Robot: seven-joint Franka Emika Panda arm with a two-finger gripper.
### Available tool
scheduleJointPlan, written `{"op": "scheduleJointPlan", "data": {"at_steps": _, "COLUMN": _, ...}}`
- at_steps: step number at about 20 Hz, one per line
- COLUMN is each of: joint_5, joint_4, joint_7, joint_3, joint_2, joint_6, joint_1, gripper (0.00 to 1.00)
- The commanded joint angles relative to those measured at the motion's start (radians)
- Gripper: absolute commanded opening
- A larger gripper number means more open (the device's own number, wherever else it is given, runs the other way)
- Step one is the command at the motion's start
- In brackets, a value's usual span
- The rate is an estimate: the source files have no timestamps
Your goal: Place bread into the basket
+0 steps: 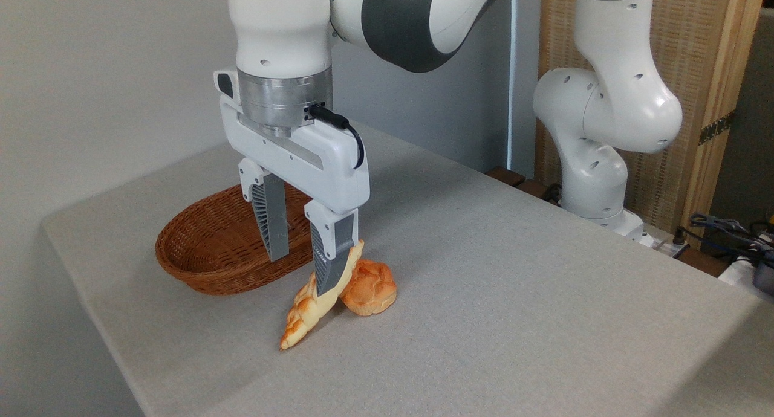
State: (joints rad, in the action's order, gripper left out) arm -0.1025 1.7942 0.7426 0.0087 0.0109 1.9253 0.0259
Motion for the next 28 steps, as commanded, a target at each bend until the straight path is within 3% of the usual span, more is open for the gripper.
{"op": "scheduleJointPlan", "data": {"at_steps": 1, "joint_5": -0.016, "joint_4": 0.001, "joint_7": 0.023, "joint_3": 0.008, "joint_2": -0.008, "joint_6": 0.001, "joint_1": 0.009, "gripper": 1.00}}
{"op": "scheduleJointPlan", "data": {"at_steps": 28, "joint_5": -0.008, "joint_4": -0.003, "joint_7": 0.024, "joint_3": 0.005, "joint_2": -0.006, "joint_6": -0.051, "joint_1": 0.012, "gripper": 1.00}}
